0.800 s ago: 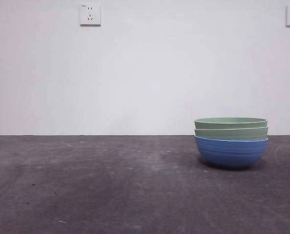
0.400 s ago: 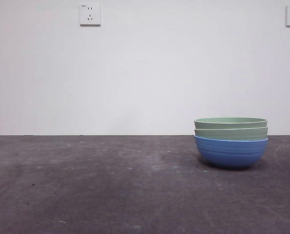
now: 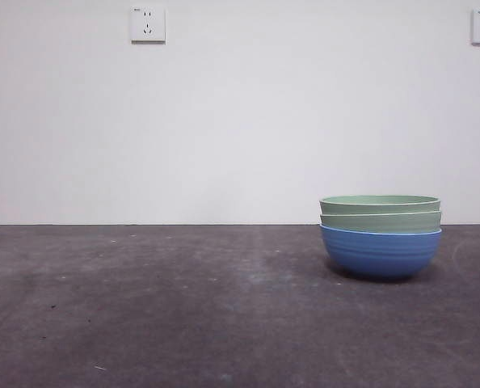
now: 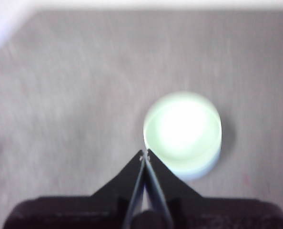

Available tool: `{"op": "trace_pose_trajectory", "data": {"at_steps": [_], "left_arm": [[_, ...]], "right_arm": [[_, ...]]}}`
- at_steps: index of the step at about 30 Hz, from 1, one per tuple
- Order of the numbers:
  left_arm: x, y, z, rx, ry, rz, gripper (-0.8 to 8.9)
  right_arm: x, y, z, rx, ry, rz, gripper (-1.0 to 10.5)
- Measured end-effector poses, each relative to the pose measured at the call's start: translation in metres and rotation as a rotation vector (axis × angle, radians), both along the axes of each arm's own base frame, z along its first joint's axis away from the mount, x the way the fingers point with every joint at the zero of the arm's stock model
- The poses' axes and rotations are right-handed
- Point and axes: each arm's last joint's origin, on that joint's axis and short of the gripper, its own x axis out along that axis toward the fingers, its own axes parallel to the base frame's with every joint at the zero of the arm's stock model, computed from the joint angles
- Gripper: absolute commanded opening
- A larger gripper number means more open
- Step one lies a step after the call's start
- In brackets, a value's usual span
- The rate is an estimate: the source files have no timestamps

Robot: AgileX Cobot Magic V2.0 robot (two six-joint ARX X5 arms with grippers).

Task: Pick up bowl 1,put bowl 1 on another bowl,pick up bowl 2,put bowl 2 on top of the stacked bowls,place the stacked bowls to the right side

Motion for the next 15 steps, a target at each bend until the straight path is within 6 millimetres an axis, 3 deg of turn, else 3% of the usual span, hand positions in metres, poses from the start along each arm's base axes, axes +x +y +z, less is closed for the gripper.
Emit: {"op": "trace_pose_trajectory", "data": {"at_steps": [3,7,15], "left_arm": [[0.0,0.0,0.0,0.0,0.0,0.0,-0.04],[0.0,0.0,0.0,0.0,0.0,0.0,-0.04],[0.0,0.0,0.0,0.0,0.001,0.0,-0.04]], "right_arm": [[-0.008,-0.01,-0.018,0.032,-0.153,-0.046,0.0],[-0.018,-0.021,-0.057,0.033,-0.307,-0.12,0.0],[-0.031,-0.025,-0.133,0.009,-0.434,-0.152,0.0]]}}
